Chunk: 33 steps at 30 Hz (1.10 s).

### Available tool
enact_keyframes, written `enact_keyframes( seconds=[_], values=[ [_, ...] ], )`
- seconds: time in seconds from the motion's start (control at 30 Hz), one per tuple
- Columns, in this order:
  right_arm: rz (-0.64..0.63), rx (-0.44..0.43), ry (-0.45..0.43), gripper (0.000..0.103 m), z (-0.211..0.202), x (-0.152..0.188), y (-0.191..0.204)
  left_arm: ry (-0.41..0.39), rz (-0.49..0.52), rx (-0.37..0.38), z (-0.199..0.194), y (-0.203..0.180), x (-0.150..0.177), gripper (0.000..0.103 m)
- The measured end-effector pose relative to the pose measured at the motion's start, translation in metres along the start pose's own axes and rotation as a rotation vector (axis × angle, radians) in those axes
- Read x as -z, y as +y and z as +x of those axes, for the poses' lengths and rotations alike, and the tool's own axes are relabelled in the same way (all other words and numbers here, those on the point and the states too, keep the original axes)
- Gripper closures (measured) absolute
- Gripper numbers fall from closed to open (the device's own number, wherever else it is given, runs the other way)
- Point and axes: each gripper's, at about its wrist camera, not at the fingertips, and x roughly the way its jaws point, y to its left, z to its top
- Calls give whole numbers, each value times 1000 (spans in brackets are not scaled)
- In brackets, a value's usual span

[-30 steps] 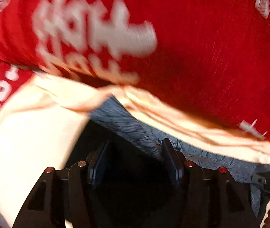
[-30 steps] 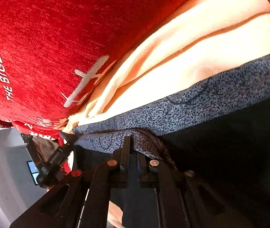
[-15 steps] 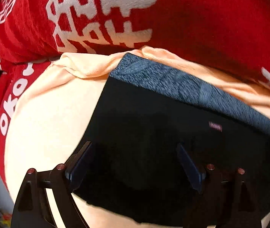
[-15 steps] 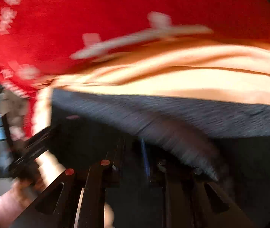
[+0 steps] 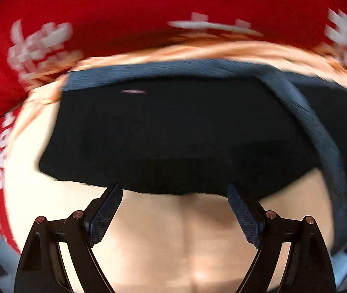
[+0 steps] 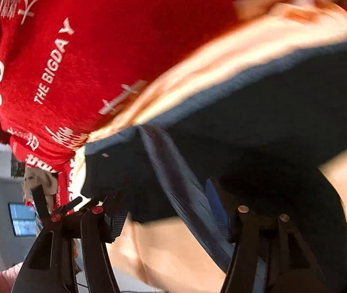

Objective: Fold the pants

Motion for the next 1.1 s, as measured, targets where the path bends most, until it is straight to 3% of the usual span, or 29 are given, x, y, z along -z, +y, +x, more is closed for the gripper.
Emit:
enact_keyframes(
  seconds=[0.1, 0.2, 0.37, 0.47, 0.6, 0.83, 0.97, 1.03, 1.07, 1.1],
  values=[
    [99, 67, -2, 38, -24, 35, -42, -3, 95, 55, -1, -47, 4, 15],
    [252, 136, -27, 38, -46, 93, -84, -27, 194, 99, -3, -90, 2, 15],
    [442, 235, -102, 38, -74, 171, -138, 0, 264, 230, -7, -152, 4, 15],
    [511, 265, -122, 38, -73, 208, -158, 22, 279, 244, -1, -177, 8, 15],
    [554, 174, -135, 38, -59, 227, -178, 42, 263, 298, 11, -198, 12, 15],
    [498, 69, -163, 38, -50, 219, -190, 69, 258, 330, 28, -233, 22, 15],
    [496, -4, -119, 41, -37, 220, -196, 68, 232, 300, 31, -244, 27, 16],
    [511, -18, -85, 61, -34, 217, -199, 67, 244, 299, 29, -252, 28, 36],
    [508, -18, -74, 79, -35, 216, -199, 70, 252, 295, 27, -255, 28, 50],
    [500, -44, -74, 88, -40, 214, -199, 78, 256, 310, 26, -258, 27, 70]
  ],
)
